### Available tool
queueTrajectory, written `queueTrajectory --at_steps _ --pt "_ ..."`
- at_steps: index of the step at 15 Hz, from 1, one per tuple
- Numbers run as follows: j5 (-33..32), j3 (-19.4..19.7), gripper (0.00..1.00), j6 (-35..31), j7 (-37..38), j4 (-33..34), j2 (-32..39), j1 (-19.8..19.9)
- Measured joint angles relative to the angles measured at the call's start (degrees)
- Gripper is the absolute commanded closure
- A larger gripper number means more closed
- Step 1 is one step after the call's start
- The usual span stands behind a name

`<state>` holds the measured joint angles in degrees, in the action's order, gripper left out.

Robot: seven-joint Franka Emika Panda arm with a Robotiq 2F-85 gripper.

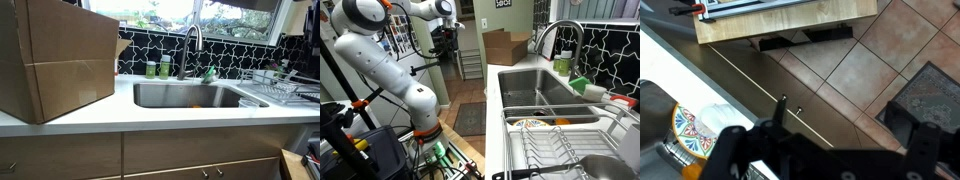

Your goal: Pick up the small clear lunch box and fetch some water, pour the water onto the plate in the sink twice, put the small clear lunch box on the white kitchen counter in front of the sink

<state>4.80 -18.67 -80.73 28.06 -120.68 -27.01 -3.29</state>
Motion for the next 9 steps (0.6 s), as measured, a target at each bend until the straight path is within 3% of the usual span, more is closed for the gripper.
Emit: queueTrajectory --at_steps 9 --pt "-0.01 0.33 0.00 -0.15 1.50 -0.01 0.16 0.21"
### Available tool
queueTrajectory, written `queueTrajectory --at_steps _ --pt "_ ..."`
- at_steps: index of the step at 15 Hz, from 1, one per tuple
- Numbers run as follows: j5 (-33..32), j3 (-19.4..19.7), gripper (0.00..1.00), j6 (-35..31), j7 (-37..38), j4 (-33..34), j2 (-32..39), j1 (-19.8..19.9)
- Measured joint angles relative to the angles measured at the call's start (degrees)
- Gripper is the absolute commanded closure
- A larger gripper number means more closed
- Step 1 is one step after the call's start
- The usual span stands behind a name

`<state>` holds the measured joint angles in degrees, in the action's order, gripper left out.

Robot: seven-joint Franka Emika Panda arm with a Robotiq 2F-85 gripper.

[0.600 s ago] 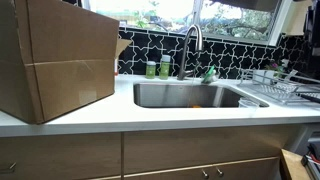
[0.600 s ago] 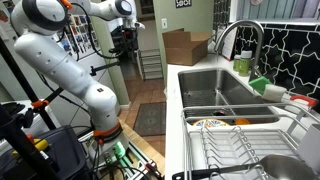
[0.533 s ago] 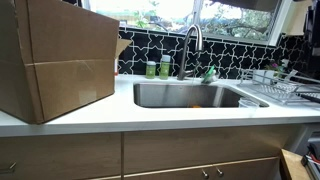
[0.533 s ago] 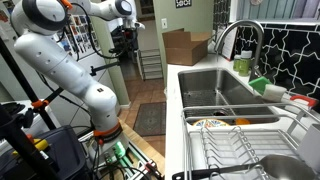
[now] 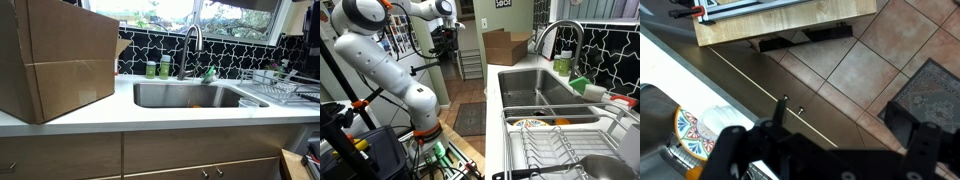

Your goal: Pick up the small clear lunch box and fetch some water, pour the water onto the plate in the sink twice, put the small clear lunch box on the white kitchen counter in front of the sink

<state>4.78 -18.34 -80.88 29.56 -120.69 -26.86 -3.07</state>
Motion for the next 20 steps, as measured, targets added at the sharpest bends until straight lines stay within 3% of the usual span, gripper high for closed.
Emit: queueTrajectory --at_steps 2,9,13,17,20 --pt "-0.90 1.58 0.00 -1.10 3.07 -0.50 0.71 1.67" --pt "-5.56 14.69 0.00 -8.12 4.84 -7.10 3.98 11.48" --pt "-5.02 19.81 0.00 -12.04 8.75 -11.35 4.10 15.38" --pt "-3.29 23.24 0.00 -17.70 10.53 -15.28 3.65 17.82" --pt "-3.29 22.79 0.00 -17.70 10.52 -14.85 3.74 17.64"
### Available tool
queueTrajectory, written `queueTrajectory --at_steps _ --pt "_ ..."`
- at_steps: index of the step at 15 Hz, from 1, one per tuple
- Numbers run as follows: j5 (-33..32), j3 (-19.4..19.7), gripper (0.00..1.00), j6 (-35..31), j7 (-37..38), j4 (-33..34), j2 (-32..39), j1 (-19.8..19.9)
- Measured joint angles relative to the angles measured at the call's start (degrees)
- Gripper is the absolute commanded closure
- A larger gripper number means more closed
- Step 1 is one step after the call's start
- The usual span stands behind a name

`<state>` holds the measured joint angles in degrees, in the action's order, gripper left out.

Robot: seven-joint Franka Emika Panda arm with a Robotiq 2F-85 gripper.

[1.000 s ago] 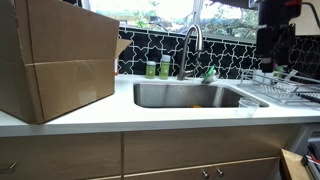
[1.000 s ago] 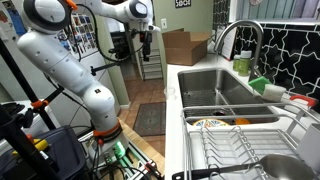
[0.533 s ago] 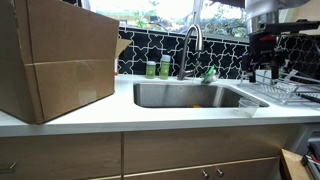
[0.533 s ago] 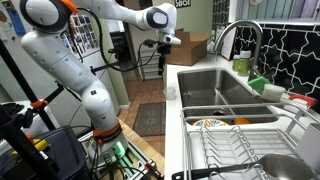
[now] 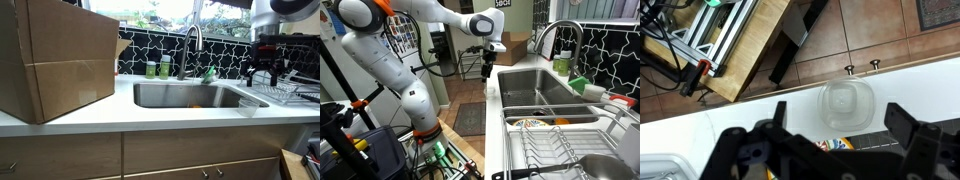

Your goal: Pick up the small clear lunch box and fetch some water, pour the water onto the plate in the sink twice, put the small clear lunch box on the white kitchen counter in front of the sink

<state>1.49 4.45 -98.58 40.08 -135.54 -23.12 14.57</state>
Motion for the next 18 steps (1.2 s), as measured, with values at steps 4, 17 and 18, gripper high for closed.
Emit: queueTrajectory --at_steps 4,17,18 --pt "-0.57 -0.09 0.00 -2.07 -2.03 -0.02 0.02 -0.14" --pt "2.89 -0.23 0.00 -12.85 -1.67 -3.64 3.01 -0.34" --pt "2.92 -0.29 0.00 -13.24 -0.92 -3.83 3.48 -0.35"
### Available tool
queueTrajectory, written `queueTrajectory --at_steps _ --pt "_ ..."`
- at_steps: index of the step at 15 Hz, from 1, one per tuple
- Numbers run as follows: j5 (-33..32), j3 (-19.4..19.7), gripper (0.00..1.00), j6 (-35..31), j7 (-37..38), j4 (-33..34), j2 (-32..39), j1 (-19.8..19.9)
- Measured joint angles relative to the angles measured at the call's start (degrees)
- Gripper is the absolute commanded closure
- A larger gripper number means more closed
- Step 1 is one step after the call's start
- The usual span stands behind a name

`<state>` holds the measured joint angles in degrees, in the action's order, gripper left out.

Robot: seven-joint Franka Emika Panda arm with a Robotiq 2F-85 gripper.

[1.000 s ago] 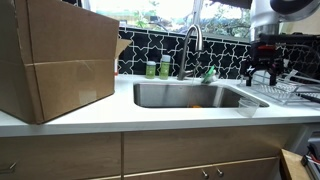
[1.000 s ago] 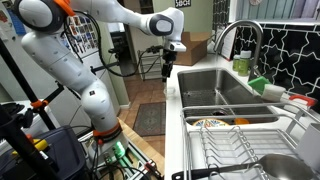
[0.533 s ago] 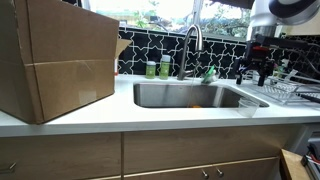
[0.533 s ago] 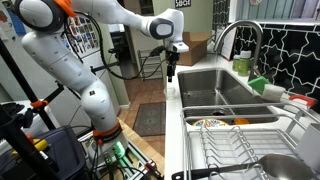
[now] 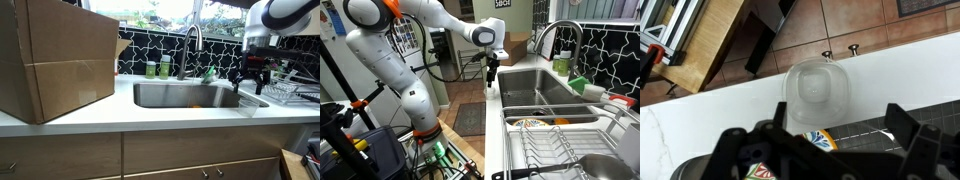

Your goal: Pick up the small clear lunch box and fetch some water, pour the water onto the plate in the sink twice, put the small clear lunch box on the white kitchen counter in front of the sink

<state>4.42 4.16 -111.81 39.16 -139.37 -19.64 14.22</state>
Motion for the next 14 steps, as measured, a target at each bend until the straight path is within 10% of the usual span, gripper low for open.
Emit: queueTrajectory --at_steps 8,14 --pt "1.81 -0.10 0.00 -4.04 -0.12 -0.66 1.87 -0.93" --pt "1.66 4.13 0.00 -1.52 -18.95 -0.40 -2.45 -0.68"
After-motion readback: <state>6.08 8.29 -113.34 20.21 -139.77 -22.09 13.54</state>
